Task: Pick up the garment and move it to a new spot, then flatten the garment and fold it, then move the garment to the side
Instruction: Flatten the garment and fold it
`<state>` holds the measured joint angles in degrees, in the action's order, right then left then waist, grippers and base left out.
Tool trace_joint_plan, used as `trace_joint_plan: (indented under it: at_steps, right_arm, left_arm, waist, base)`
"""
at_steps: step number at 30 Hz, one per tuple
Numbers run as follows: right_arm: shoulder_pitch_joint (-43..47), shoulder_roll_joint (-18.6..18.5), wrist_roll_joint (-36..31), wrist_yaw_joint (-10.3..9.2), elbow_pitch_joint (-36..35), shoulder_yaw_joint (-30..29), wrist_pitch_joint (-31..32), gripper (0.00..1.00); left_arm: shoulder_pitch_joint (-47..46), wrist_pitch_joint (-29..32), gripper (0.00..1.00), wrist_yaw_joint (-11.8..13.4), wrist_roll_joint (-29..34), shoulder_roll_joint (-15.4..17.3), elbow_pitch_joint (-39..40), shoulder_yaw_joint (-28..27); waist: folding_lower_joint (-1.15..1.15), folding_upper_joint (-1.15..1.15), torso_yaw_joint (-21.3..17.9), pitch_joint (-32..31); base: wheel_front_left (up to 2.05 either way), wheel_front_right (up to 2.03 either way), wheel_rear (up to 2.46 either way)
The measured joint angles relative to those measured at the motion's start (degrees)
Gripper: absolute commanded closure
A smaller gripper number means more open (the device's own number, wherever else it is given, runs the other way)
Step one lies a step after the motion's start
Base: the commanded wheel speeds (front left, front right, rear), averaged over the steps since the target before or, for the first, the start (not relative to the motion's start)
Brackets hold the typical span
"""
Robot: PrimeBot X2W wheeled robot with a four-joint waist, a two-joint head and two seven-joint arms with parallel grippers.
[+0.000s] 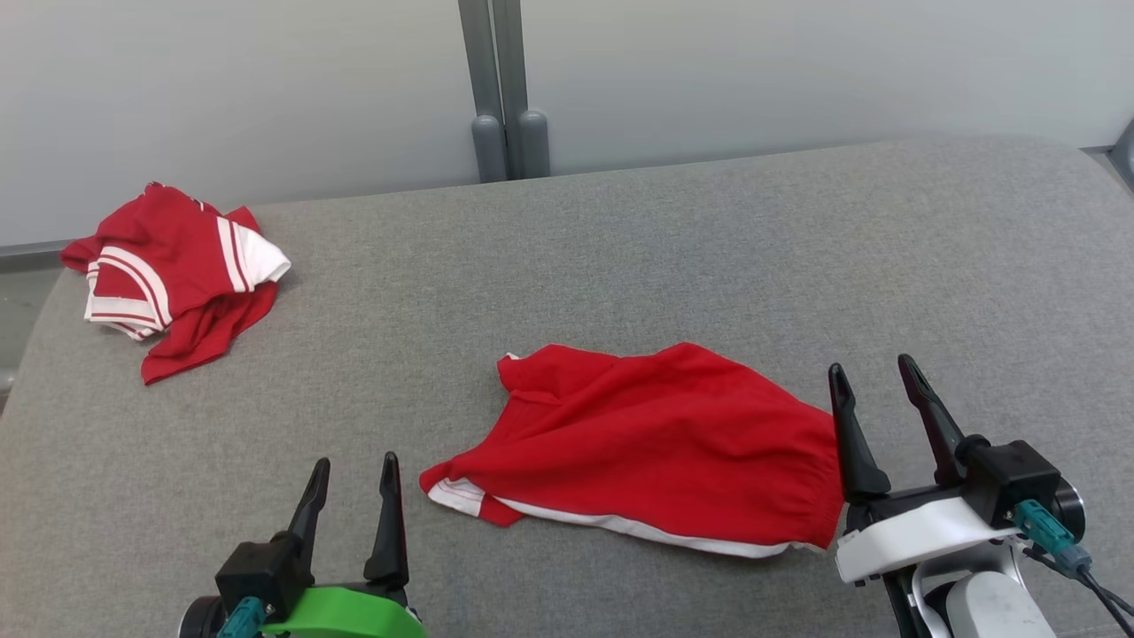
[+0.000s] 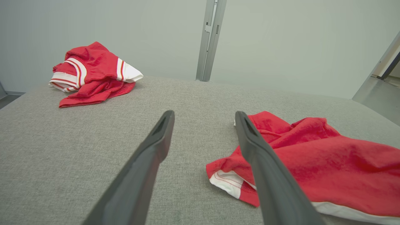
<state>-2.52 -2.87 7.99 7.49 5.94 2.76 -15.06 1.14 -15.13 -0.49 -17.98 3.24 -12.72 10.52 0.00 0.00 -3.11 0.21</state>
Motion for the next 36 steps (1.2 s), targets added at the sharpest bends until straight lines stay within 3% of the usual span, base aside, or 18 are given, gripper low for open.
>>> trace_joint_plan:
  at_steps: [24, 36]
  right_arm:
    - [0.1, 0.0, 0.0, 0.0, 3.2, 1.2, 0.0, 0.0]
    - [10.9, -3.3, -0.5, 0.0, 0.8, 2.4, 0.0, 0.0]
  left_arm:
    - [0.0, 0.0, 0.0, -0.1, 1.0, -0.3, 1.9, -1.2]
    - [0.0, 0.0, 0.0, 0.0, 1.1, -0.4, 3.1, -0.6]
  waist:
    - [0.0, 0.0, -0.2, 0.6]
    - [0.0, 0.0, -1.0, 3.6]
  base:
    - [0.0, 0.0, 0.0]
    - [0.0, 0.0, 0.0]
